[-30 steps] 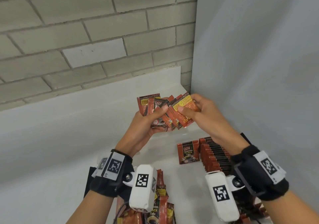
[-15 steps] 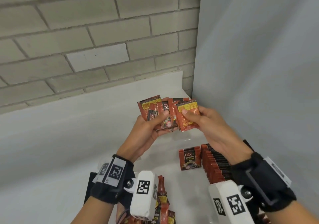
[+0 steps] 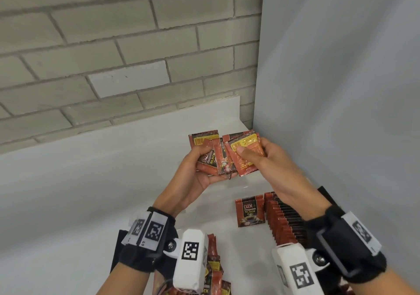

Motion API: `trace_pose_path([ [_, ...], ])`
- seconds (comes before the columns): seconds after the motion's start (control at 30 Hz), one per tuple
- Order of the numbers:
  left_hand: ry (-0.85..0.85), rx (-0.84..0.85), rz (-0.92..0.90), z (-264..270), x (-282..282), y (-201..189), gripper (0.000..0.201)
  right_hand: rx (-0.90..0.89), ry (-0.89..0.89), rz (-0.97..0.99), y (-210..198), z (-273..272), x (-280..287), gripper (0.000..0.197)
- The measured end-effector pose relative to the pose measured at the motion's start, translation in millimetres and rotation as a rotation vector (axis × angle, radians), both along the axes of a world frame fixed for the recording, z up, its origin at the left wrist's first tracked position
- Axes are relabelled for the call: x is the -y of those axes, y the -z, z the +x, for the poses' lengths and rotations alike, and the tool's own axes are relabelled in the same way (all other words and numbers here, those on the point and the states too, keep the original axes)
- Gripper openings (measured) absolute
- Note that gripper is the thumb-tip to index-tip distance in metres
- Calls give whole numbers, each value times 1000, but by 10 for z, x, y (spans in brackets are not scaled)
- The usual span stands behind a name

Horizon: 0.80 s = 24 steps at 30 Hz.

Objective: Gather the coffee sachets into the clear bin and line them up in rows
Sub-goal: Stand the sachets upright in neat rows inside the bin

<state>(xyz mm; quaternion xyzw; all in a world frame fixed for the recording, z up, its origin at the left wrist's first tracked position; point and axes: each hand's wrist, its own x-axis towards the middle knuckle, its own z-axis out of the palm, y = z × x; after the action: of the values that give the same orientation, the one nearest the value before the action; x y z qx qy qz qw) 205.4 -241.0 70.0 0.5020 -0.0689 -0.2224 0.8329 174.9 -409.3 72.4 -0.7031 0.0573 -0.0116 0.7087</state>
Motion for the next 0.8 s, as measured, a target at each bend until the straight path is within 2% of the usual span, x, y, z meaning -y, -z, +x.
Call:
trace_pose_path([
  [0.07,30,-3,-24,-9,-9,2,34,33,9,-29,-10,-7,-12,24],
  [0.17,11,39,55,-3,-1,14,27,55,5,-45,-12,-12,-22,23],
  [0.53,3,175,186,10,-7,64,36,89,43,-74,-14,1,-11,36],
  [0.67,-94,213,173,41,-5,73,31,45,83,105,-5,6,-37,34],
  [0.8,-132,225,115,29,7,60,37,-85,-80,366,0,-9,-99,35],
])
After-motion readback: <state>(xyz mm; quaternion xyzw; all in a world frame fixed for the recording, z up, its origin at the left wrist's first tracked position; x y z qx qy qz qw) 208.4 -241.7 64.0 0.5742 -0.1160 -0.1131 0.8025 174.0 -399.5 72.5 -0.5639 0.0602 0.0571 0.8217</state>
